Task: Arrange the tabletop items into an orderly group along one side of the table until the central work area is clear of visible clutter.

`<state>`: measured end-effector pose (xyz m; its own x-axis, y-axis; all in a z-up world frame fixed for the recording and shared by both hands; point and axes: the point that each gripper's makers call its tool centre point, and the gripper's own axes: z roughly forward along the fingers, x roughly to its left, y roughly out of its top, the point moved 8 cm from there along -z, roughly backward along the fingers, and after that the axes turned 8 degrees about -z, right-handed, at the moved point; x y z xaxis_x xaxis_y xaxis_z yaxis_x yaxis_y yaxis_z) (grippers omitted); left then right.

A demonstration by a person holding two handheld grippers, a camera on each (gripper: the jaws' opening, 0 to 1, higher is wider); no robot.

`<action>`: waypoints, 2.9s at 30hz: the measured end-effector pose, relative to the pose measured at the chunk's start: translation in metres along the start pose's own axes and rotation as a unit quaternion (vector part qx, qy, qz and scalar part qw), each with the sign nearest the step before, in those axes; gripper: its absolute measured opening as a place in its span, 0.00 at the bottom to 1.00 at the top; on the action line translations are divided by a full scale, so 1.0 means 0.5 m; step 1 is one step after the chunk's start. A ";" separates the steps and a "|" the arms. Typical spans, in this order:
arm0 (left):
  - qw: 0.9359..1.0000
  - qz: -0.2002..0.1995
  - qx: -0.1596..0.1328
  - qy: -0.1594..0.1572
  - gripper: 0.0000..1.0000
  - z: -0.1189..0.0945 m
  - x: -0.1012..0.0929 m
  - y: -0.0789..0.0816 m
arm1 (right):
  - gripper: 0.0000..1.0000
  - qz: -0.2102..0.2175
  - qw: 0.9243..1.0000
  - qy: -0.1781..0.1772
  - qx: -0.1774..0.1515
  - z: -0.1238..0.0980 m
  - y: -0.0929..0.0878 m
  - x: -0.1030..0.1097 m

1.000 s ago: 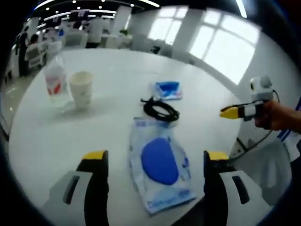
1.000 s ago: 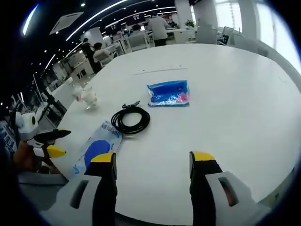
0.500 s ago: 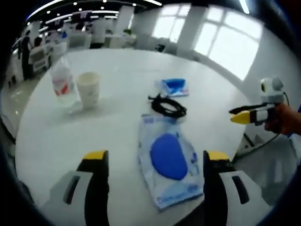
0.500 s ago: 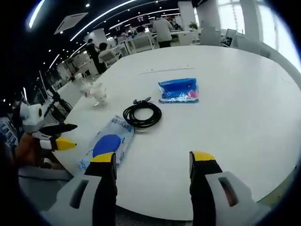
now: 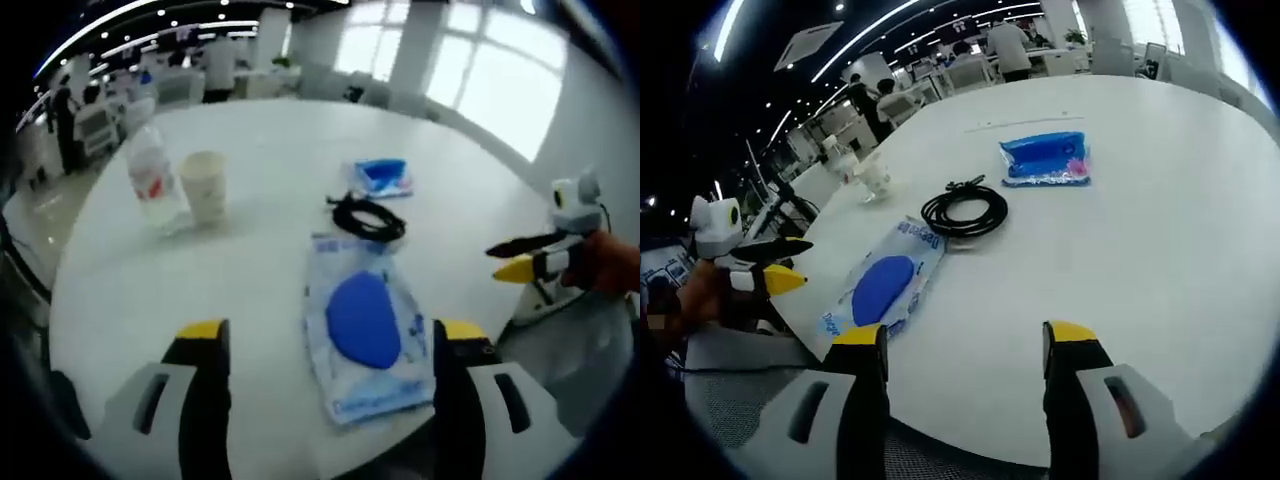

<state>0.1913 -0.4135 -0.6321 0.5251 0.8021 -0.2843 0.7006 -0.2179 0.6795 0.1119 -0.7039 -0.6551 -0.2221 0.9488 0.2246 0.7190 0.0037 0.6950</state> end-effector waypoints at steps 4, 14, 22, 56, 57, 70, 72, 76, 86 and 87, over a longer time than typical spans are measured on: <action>1.000 0.008 0.009 0.012 0.81 -0.006 -0.001 -0.011 | 0.63 -0.012 1.000 0.016 0.007 0.008 -0.002 0.003; 1.000 0.003 0.007 0.003 0.81 0.003 0.001 -0.011 | 0.62 0.005 1.000 0.019 -0.003 0.006 0.002 0.009; 1.000 0.009 -0.022 -0.003 0.82 -0.008 -0.002 0.004 | 0.62 0.002 1.000 0.009 -0.006 0.020 0.004 0.005; 0.998 -0.038 -0.048 0.016 0.80 -0.018 0.031 0.013 | 0.42 -0.106 0.991 0.063 0.042 0.304 0.196 0.016; 0.998 -0.035 -0.043 0.013 0.80 -0.015 0.027 0.011 | 0.38 -0.106 0.991 0.058 0.051 0.306 0.194 0.017; 0.998 -0.047 -0.039 0.013 0.79 -0.011 0.036 0.008 | 0.11 -0.058 0.996 0.051 0.043 0.333 0.195 0.027; 0.998 -0.043 -0.033 0.013 0.79 -0.007 0.037 0.005 | 0.09 -0.057 0.996 0.054 0.037 0.324 0.197 0.030; 0.999 -0.034 -0.032 0.018 0.79 -0.004 0.041 0.005 | 0.07 -0.035 0.997 0.061 0.022 0.309 0.209 0.028; 0.999 -0.024 -0.026 0.019 0.79 -0.001 0.035 0.004 | 0.05 -0.019 0.996 0.075 -0.039 0.266 0.258 0.012; 0.999 -0.023 -0.025 0.019 0.79 -0.001 0.035 0.003 | 0.05 -0.020 0.996 0.076 -0.042 0.263 0.258 0.012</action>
<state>0.2015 -0.3997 -0.6357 0.4729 0.8316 -0.2913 0.6982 -0.1521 0.6995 0.2901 -0.6561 -0.6537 -0.3514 0.8895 0.2921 0.6517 0.0084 0.7585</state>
